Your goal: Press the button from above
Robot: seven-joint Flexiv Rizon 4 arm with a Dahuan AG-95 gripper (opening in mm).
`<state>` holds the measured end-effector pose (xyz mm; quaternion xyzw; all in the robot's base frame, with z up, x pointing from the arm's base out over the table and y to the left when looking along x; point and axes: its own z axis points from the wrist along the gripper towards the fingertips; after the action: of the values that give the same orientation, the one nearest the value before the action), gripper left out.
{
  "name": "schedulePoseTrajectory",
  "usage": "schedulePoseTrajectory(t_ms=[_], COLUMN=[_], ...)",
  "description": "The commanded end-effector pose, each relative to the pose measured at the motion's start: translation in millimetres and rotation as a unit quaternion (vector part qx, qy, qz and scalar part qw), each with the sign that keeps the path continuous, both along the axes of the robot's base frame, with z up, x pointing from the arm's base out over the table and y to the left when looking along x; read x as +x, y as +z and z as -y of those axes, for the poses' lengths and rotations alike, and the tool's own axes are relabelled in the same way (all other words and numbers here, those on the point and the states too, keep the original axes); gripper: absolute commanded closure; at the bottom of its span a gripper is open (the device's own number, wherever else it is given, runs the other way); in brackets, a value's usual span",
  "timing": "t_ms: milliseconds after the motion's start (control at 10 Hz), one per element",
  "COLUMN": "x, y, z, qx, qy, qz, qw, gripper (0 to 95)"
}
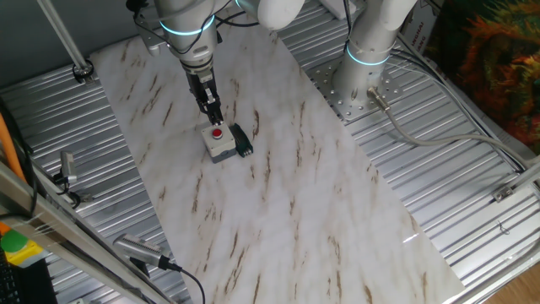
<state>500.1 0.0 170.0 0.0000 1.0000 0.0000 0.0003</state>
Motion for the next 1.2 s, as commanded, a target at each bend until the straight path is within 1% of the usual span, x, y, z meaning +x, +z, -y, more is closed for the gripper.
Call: schedulePoseTrajectory(t_ms=[100, 200, 300, 400, 500, 800, 900, 1000, 1100, 1200], x=[-0.1, -0.5, -0.8, -0.8, -0.8, -0.8, -0.8, -0.8, -0.8, -0.8], y=[0.1, 1.5, 2.1, 2.2, 2.2, 2.2, 2.2, 2.2, 2.2, 2.2], z=[0.0, -0.7, -0.9, -0.9, -0.9, -0.9, -0.9, -0.9, -0.9, -0.9], qx=[0.0, 0.03, 0.038, 0.036, 0.036, 0.027, 0.022, 0.012, 0.006, 0.005], qy=[-0.106, -0.126, -0.129, -0.129, -0.129, -0.123, -0.116, -0.105, -0.103, -0.103], qz=[0.013, 0.008, 0.006, 0.005, 0.005, 0.006, 0.007, 0.008, 0.009, 0.009], qw=[0.9942, 0.9915, 0.9909, 0.991, 0.991, 0.9921, 0.9929, 0.9943, 0.9946, 0.9946], gripper=[76.0, 76.0, 76.0, 76.0, 57.0, 57.0, 57.0, 57.0, 57.0, 57.0])
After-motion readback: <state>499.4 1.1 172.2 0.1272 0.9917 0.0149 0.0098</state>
